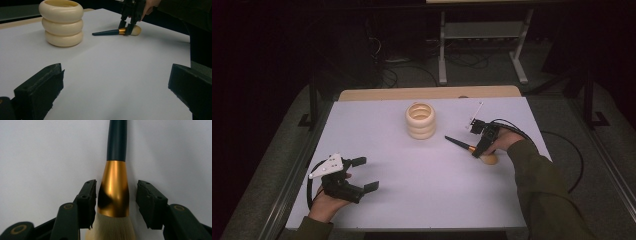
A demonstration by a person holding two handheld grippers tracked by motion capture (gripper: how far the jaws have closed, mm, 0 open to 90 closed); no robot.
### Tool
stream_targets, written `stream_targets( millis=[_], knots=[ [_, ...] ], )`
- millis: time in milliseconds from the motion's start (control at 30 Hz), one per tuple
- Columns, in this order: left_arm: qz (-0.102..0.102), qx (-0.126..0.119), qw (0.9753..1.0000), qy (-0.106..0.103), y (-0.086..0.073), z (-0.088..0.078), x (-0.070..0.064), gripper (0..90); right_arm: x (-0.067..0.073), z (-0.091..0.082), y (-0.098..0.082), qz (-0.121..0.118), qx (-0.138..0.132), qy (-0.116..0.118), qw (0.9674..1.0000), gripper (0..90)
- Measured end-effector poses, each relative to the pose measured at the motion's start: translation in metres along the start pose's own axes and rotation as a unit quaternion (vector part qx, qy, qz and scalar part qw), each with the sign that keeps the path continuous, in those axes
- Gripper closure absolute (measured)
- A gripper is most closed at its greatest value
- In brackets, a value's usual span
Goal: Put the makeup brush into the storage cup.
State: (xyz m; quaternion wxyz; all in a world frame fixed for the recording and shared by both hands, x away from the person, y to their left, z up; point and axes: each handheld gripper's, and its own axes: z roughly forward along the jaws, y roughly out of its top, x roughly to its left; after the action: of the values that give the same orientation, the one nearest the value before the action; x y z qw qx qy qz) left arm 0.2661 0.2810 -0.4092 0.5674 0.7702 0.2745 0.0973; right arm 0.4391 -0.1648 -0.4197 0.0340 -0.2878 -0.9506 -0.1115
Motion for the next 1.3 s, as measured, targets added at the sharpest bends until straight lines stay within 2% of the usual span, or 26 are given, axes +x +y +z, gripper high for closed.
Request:
stream_targets(
  millis=[333,1133,1300],
  knots=[
    [0.002,0.001,1.0000,0.001,-0.0001,-0.0003,0.0003,0.0,0.0021,0.0004,0.0008,-0.002,0.003,-0.004,1.0000,50.9],
    [0.004,0.001,1.0000,0.001,0.0001,-0.0008,0.0004,0.0,0.0087,0.0015,0.0029,-0.020,0.019,-0.040,0.9988,60.6],
    [0.005,0.001,1.0000,0.001,0.0003,-0.0014,0.0002,0.0,0.0088,0.0020,0.0042,-0.014,0.023,-0.043,0.9987,61.0]
  ],
)
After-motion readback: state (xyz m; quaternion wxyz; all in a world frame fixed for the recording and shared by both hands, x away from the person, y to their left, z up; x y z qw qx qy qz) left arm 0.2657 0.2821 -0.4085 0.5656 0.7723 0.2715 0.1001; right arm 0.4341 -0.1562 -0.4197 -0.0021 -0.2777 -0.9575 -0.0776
